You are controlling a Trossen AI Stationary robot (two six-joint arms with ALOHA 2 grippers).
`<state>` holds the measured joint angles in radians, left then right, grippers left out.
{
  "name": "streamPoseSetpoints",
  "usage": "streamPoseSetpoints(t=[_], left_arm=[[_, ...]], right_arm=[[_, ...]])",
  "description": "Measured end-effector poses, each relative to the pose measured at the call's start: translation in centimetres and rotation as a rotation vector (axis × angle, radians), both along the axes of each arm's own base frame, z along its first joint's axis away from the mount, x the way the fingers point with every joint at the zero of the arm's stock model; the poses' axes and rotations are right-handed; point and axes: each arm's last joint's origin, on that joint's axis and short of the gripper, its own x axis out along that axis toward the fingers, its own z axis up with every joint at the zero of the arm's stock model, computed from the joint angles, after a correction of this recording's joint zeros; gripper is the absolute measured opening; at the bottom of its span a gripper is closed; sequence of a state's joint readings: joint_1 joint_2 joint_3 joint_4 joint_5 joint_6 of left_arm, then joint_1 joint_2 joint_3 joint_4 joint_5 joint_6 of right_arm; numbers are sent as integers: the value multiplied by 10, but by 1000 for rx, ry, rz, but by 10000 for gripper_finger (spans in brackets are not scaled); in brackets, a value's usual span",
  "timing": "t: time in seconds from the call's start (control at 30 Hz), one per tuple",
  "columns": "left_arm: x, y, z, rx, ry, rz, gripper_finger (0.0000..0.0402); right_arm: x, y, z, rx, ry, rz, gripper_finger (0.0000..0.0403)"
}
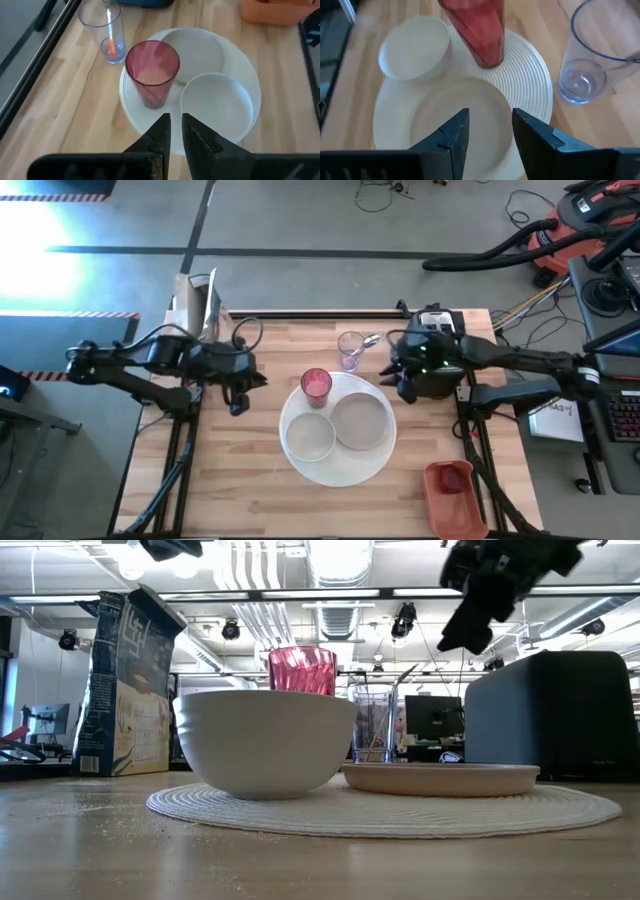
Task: Arrange a breakfast setting
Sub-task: Pour the cereal from the blue cereal box into the white bowl
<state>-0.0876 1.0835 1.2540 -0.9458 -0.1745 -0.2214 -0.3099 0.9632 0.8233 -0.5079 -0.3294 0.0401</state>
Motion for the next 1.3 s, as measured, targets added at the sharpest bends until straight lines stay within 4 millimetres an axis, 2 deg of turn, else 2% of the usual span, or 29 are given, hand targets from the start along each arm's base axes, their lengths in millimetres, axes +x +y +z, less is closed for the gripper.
streamPoseSetpoints(t=[0.13,0.33,0.47,0.6,0.7,0.8,1.17,1.3], left_arm=[[-3,-2,-17,-7,-61,-9,30],[4,-4,-56,-13,-114,-19,30],[9,-6,-87,-19,-138,-21,30],[11,-6,-107,-24,-165,-18,30],[12,-6,-111,-27,-198,-19,30],[13,-6,-111,-28,-208,-19,30],[13,-6,-109,-20,-211,-26,30],[13,-6,-109,-20,-212,-26,30]], right_arm=[[-14,8,-10,4,-127,-17,139],[-27,18,-28,-3,-291,-3,139],[-32,24,-43,-13,-345,24,139],[-35,26,-52,-16,-366,37,139],[-35,27,-57,-31,-357,46,139],[-38,27,-70,-68,-357,67,139],[-59,32,-118,-70,-601,41,139],[-60,31,-121,-36,-583,-2,139]])
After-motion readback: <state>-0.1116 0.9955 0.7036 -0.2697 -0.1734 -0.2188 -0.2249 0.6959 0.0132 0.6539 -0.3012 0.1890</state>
